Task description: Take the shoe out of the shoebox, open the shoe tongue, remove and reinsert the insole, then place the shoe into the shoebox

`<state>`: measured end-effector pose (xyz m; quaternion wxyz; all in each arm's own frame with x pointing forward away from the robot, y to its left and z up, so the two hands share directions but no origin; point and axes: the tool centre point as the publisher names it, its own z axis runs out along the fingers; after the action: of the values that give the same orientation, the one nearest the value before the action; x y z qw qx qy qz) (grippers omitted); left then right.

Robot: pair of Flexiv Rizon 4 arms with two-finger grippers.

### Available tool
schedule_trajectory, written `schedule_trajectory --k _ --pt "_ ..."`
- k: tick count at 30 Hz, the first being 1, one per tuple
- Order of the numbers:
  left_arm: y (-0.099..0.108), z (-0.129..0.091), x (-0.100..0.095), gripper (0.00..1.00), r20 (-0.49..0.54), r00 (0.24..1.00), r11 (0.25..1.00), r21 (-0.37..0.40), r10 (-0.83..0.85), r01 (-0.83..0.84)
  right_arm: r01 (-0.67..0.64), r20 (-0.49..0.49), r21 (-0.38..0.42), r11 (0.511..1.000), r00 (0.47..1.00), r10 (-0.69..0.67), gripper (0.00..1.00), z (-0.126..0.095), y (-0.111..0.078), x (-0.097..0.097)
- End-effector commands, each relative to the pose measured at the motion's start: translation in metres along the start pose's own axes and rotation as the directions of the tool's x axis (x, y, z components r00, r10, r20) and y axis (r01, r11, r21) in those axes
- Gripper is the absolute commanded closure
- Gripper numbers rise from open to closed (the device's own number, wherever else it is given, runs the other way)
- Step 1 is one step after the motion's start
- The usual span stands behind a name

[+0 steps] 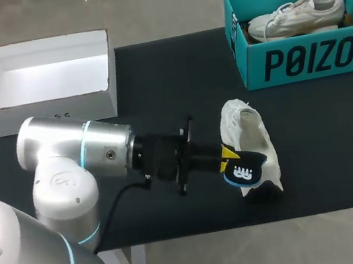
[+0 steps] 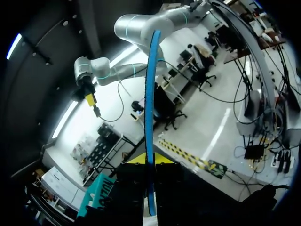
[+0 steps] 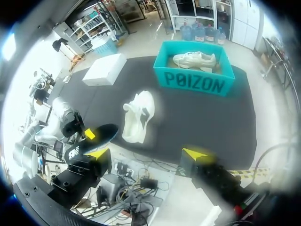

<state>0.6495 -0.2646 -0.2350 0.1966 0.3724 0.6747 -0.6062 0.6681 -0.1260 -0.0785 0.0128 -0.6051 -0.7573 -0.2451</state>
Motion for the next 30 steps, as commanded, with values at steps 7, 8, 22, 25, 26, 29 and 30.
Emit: schedule_trajectory --k 7,8,22,25,26,29,30 --pt "0.038 0.053 -0.014 1.00 -0.039 0.999 1.000 0.027 0.010 -0.009 -0.002 0.001 0.007 1.000 1.000 0.002 0.00 0.001 0.003 0.000" --pt "0.041 0.055 -0.014 1.00 -0.041 0.999 0.999 0.031 0.008 -0.007 -0.002 0.001 0.007 1.000 1.000 0.002 0.00 0.001 0.003 0.000" --pt "0.072 0.065 -0.002 1.00 -0.089 0.996 0.999 -0.028 0.022 -0.024 -0.002 0.001 0.007 1.000 1.000 0.002 0.00 0.001 0.003 0.000" --pt "0.080 0.061 -0.005 1.00 -0.090 0.995 0.998 -0.054 0.034 -0.039 -0.002 0.001 0.007 1.000 1.000 0.002 0.00 0.001 0.003 0.000" --pt "0.082 0.059 -0.006 1.00 -0.087 0.996 0.998 -0.058 0.032 -0.037 -0.002 0.001 0.007 1.000 1.000 0.002 0.00 0.001 0.003 0.000" --pt "0.090 0.054 -0.010 1.00 -0.089 0.995 0.996 -0.075 0.037 -0.044 -0.002 0.001 0.007 1.000 1.000 0.002 0.00 0.001 0.003 0.000" --pt "0.093 0.053 -0.011 1.00 -0.087 0.996 0.996 -0.080 0.035 -0.042 -0.002 0.001 0.007 1.000 1.000 0.002 0.00 0.001 0.003 0.000"
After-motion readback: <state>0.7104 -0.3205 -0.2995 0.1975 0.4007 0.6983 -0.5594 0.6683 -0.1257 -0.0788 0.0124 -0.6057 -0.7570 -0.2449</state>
